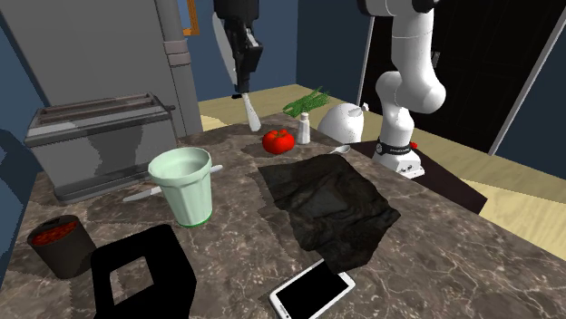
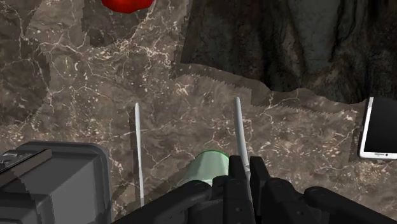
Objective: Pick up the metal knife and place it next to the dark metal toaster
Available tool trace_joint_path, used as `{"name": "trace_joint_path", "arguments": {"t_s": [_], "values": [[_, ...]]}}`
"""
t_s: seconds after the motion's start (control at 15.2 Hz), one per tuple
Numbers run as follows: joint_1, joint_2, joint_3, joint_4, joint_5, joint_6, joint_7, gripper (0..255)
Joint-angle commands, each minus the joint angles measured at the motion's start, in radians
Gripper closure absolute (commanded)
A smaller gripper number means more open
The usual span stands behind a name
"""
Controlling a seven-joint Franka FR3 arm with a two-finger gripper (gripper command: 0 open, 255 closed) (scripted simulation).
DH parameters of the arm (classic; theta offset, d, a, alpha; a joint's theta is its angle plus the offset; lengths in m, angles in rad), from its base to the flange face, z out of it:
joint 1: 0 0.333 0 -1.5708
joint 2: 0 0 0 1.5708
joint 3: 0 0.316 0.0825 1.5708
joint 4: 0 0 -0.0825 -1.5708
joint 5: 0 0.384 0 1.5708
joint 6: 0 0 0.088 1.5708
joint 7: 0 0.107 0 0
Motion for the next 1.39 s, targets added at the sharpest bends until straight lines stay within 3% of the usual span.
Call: {"name": "trace_joint_path", "arguments": {"t_s": [0.0, 0.73, 1.32], "values": [[-0.035, -0.020, -0.016, -0.033, 0.010, 0.016, -0.049, 255], [-0.192, -0.004, -0.103, -0.006, 0.035, 0.010, -0.291, 255], [-0.199, -0.037, -0.105, -0.175, 0.040, 0.147, -0.292, 255]]}}
